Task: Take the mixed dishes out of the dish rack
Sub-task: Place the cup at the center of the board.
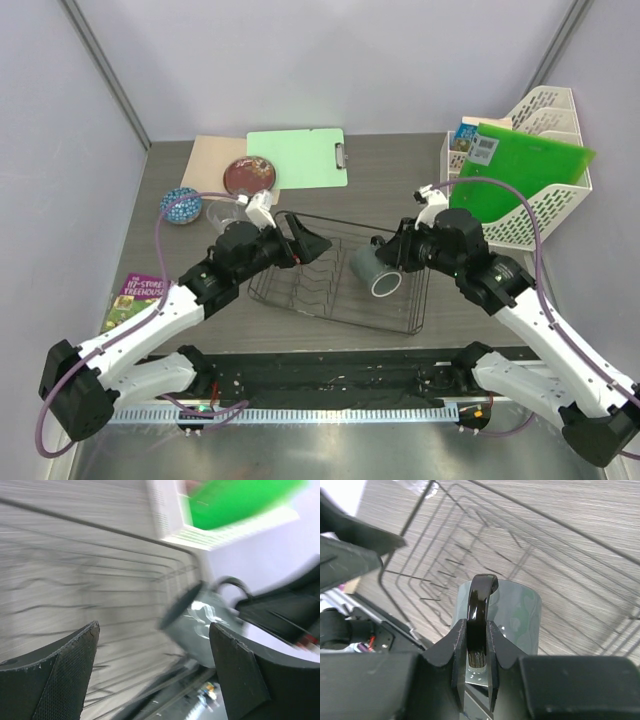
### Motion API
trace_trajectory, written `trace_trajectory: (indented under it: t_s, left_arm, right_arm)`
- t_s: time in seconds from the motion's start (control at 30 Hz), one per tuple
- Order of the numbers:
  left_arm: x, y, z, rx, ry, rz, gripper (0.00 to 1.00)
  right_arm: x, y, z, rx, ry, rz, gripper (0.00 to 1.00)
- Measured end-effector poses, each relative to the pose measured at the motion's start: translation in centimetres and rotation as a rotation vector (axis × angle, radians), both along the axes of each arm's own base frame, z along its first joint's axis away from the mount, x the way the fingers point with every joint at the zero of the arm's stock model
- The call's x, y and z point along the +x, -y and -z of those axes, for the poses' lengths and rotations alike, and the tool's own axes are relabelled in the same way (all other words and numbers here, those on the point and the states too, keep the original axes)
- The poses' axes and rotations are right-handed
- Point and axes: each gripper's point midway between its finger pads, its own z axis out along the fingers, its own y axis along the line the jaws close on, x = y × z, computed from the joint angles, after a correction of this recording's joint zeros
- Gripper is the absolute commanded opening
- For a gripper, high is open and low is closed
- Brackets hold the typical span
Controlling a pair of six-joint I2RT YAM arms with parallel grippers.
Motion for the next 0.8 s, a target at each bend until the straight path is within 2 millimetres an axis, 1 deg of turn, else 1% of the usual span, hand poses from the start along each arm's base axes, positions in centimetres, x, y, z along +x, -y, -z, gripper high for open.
trace_trajectory:
  t_s: [0.07,0.17,0.27,0.37,0.47,0.57,0.67,0.8]
  left_arm:
    - [-0.9,1.3,-0.6,-0.071,0.025,0.085,0.89]
    - [-2.6,3.0,-2.1,-0.171,0.069,0.223,0.89]
    - [-3.7,4.1,-4.0,-0.233,0.128,0.324,0.89]
    - [-4.4,4.7,-5.0,-0.262,0.169,0.398,0.89]
    - [-4.8,5.1,-5.1,-0.266,0.181,0.444,0.87]
    - [-5.0,5.4,-4.6,-0.269,0.178,0.491,0.86]
    - [-5.3,5.7,-4.6,-0.287,0.174,0.534,0.84]
    - [-6.1,6.1,-4.9,-0.315,0.171,0.596,0.74]
  right_arm:
    - [-0.5,-0.2,-0.1,0.036,0.017,-0.015,0.01]
    - [-1.3,-0.7,-0.7,0.101,0.035,-0.047,0.01]
    - [-1.6,-1.6,-1.7,0.168,0.056,-0.081,0.01]
    - [-2.1,-2.3,-2.7,0.222,0.077,-0.118,0.01]
    - [-2.6,-2.7,-3.7,0.261,0.095,-0.153,0.01]
    - [-3.2,-2.9,-4.8,0.297,0.121,-0.185,0.01]
    - [-3.9,-3.1,-5.7,0.324,0.141,-0.216,0.01]
    - [-4.4,-3.4,-6.1,0.34,0.143,-0.249,0.01]
